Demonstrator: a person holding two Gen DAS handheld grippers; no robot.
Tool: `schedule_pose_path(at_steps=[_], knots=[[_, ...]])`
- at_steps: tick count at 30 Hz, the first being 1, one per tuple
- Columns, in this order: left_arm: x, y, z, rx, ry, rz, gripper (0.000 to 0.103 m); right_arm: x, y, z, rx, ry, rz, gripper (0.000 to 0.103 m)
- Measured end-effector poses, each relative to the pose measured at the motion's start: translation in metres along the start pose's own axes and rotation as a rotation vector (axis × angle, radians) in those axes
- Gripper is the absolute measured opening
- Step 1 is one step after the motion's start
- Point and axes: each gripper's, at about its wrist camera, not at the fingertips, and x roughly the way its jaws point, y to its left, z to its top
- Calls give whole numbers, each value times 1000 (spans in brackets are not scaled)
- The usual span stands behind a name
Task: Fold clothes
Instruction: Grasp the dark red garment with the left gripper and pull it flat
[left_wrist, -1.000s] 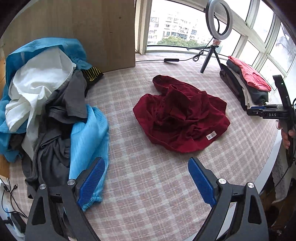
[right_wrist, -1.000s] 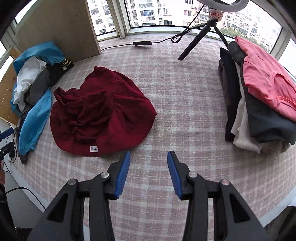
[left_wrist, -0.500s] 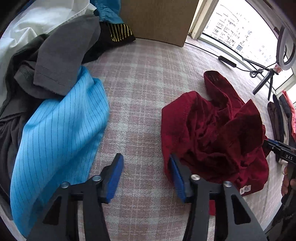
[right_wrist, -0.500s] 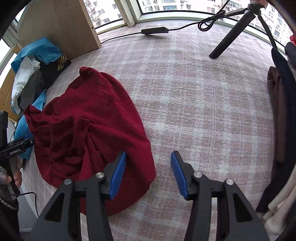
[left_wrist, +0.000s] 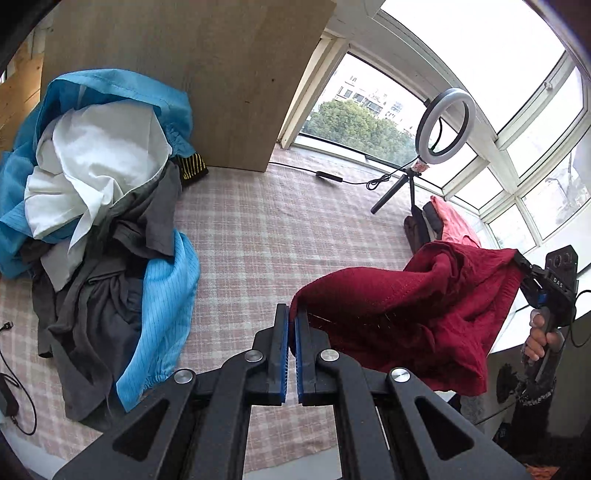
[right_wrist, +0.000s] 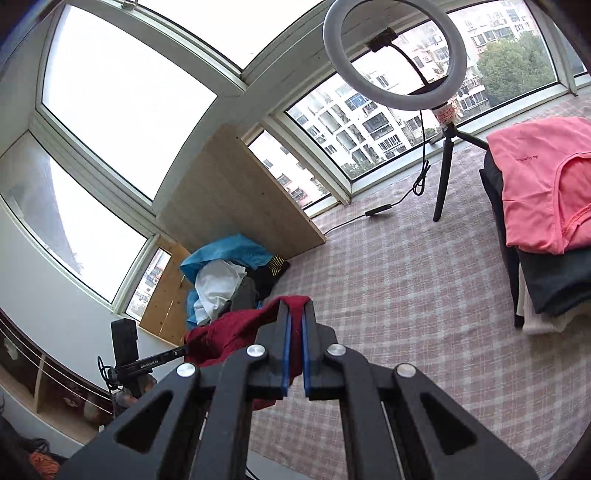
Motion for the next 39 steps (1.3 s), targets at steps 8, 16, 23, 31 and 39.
schedule_pose_path(at_steps=[8,16,23,31,39], knots=[[125,29,-16,123,252,298,44,150,-92,-49,32,406,-381,10],[173,-54,-29,339,309,162,74,169,-110,-79,-40,441,-452,27],[223,-44,-21,250,424,93,5,173,-120,-82,-33,437,-463,27],[112,-33,79,290,72,239,23,163,-117,-67,-70,407,-450,30],[94,35,62,268,57,340,51,194,-86,-82,-330,494,-427,36]])
